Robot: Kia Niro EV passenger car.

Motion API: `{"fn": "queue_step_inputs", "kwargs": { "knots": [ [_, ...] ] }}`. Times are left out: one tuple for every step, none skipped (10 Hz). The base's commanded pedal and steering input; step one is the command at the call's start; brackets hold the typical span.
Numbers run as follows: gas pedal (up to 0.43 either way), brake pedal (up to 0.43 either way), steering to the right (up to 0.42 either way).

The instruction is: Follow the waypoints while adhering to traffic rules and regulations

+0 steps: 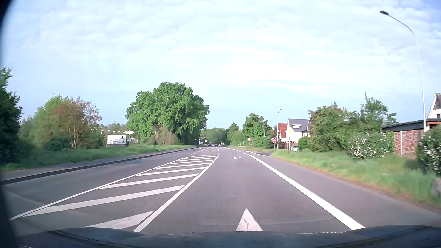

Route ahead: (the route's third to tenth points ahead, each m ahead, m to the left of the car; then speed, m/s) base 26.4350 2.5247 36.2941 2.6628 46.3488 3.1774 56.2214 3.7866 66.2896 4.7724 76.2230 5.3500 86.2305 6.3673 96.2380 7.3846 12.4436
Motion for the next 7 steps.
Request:
{"fn": "queue_step_inputs", "kwargs": {
  "knots": [
    [0.11,0.0,-0.011],
    [0.11,0.0,-0.009],
    [0.11,0.0,-0.009],
    [0.11,0.0,-0.009],
    [0.11,0.0,-0.009],
    [0.11,0.0,-0.009],
    [0.11,0.0,-0.009]
  ]
}}
